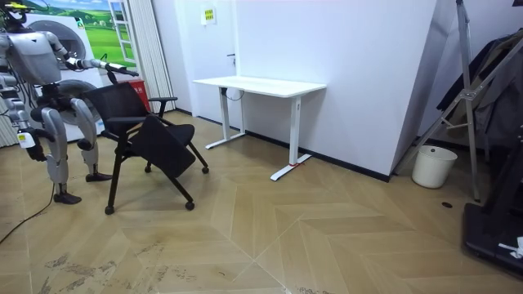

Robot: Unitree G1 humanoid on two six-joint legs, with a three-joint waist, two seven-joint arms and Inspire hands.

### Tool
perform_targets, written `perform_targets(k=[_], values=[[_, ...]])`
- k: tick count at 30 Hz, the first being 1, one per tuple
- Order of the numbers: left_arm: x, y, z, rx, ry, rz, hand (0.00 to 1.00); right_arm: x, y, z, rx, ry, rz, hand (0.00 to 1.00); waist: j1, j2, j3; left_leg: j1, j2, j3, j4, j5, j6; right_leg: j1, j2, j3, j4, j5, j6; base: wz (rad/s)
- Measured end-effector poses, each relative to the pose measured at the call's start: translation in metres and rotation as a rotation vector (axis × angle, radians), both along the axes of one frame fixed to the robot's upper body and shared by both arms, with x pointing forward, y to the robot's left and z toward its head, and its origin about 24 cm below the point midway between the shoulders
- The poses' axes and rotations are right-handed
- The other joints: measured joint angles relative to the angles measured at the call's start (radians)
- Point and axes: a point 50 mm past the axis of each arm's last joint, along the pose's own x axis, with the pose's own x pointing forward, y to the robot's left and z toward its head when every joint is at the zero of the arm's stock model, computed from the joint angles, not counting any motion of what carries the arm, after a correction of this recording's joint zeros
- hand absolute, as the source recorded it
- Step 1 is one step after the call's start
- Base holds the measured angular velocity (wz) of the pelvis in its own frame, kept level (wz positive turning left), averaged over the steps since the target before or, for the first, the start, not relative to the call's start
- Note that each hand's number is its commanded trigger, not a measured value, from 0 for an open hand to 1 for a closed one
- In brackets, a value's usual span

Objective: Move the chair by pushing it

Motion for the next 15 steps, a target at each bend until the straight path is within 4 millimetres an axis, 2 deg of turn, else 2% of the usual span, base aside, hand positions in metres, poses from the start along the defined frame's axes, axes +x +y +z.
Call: perform_targets(k=[11,15], values=[[-0.0002,-0.0012,-0.0026,-0.003,0.067,-0.014,0.0,0.0015,-0.001,0.0005,-0.01,-0.004,-0.001,0.0,-0.005,0.01,0.0005,-0.016,0.001,0.0,0.015,0.0,0.0,-0.006,0.0,0.001,0.001,0.0,0.0,0.0],[-0.0011,-0.008,-0.0061,0.0,0.092,-0.044,0.0,-0.0002,-0.001,0.0002,-0.008,0.003,-0.001,0.0,-0.005,0.009,0.0015,-0.018,0.001,0.002,0.016,0.0,0.0,-0.008,0.0,0.002,0.002,0.0,-0.001,0.0]])
